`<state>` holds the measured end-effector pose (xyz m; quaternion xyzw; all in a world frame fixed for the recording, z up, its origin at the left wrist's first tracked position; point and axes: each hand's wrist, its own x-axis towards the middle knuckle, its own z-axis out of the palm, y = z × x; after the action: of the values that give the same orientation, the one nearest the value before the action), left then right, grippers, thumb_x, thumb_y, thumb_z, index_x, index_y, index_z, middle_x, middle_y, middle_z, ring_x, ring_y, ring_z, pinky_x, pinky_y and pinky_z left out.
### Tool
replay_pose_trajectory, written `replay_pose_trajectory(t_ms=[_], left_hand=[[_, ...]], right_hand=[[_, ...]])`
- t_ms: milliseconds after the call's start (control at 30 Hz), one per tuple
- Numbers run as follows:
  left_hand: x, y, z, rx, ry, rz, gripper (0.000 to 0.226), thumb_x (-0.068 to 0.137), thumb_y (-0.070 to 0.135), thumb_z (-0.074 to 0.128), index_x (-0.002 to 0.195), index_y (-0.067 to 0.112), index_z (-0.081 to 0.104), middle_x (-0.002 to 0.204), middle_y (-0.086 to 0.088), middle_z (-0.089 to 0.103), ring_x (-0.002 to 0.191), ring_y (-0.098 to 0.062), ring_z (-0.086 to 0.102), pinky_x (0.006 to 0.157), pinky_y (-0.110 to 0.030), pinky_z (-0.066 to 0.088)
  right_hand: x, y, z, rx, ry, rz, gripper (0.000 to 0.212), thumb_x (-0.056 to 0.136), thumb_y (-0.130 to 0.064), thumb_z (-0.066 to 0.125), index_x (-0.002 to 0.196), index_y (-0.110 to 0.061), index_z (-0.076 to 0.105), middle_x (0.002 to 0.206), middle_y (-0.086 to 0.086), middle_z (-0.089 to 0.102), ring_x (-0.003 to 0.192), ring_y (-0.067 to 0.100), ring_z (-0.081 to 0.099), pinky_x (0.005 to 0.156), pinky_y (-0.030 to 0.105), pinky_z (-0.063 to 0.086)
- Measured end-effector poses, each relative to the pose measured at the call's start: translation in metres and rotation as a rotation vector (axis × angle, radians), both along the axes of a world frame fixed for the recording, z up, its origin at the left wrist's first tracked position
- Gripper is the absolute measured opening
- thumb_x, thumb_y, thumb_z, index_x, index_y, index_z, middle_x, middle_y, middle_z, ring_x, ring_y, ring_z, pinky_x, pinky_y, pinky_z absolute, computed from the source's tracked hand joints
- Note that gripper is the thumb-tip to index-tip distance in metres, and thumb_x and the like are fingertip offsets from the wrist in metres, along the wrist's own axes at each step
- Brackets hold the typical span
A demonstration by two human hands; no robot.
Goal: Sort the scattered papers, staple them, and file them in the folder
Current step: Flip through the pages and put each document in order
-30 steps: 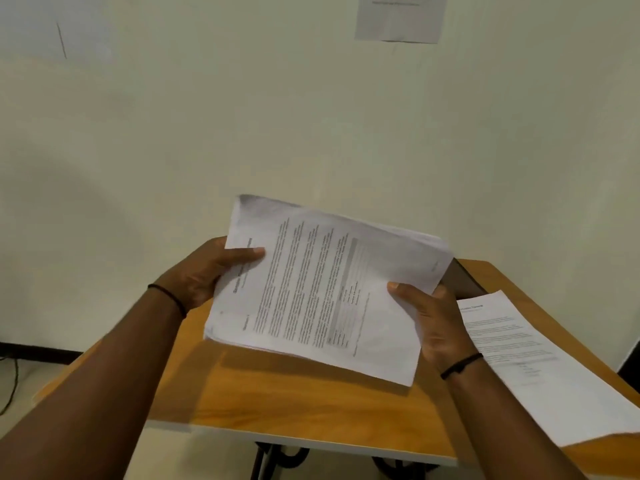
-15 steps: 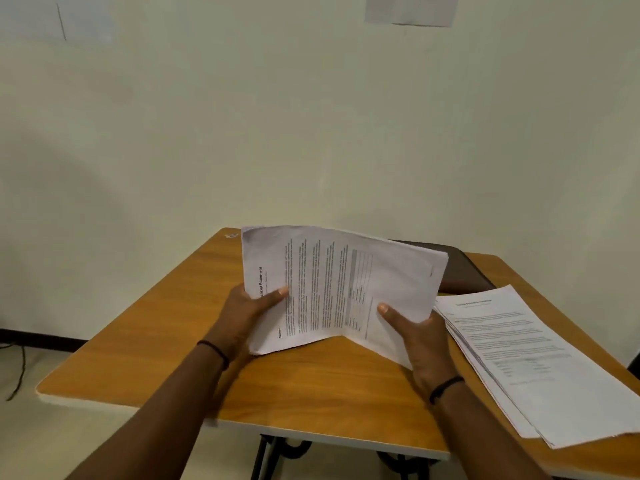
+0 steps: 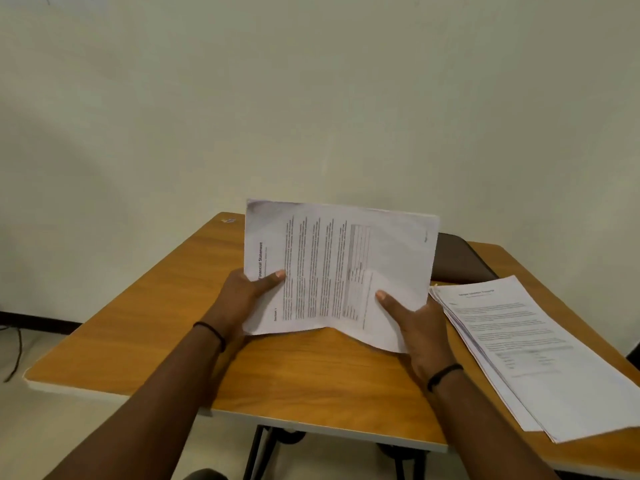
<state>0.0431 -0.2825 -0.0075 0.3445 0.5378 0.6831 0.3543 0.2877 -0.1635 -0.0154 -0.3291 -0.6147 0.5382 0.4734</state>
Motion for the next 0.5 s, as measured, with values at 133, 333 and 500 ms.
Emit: replay_pose_trajectory(t_ms=[133, 333, 500], left_hand=[[-0.013, 0.0, 0.002, -0.16, -0.039, -0.159, 0.031, 0.094, 0.009, 0.063, 0.124, 0.005, 0.064, 0.118, -0.015, 0.071, 0.106, -0.036, 0.07, 0.087, -0.048, 0.059], [-0.017, 0.015, -0.011, -0.394, 0.009, -0.146, 0.016, 0.096, 0.001, 0.058, 0.106, 0.007, 0.069, 0.104, -0.011, 0.076, 0.088, -0.027, 0.075, 0.079, -0.041, 0.059], [-0.025, 0.023, -0.011, -0.601, -0.005, -0.15, 0.023, 0.093, 0.001, 0.062, 0.115, 0.0, 0.067, 0.11, -0.018, 0.074, 0.103, -0.041, 0.069, 0.1, -0.057, 0.05]], right_hand=[[0.014, 0.022, 0.002, -0.04, -0.082, -0.003, 0.025, 0.084, -0.022, 0.076, 0.104, -0.028, 0.063, 0.104, -0.009, 0.072, 0.083, 0.006, 0.071, 0.063, 0.017, 0.053], [-0.008, 0.02, -0.023, 0.313, -0.922, -0.381, 0.069, 0.08, -0.039, 0.08, 0.133, -0.016, 0.043, 0.131, 0.008, 0.057, 0.115, 0.026, 0.058, 0.088, 0.033, 0.051], [-0.028, -0.014, -0.008, 0.593, -0.965, -0.203, 0.04, 0.091, -0.043, 0.065, 0.127, -0.026, 0.06, 0.129, -0.003, 0.061, 0.113, 0.012, 0.056, 0.097, 0.027, 0.047]])
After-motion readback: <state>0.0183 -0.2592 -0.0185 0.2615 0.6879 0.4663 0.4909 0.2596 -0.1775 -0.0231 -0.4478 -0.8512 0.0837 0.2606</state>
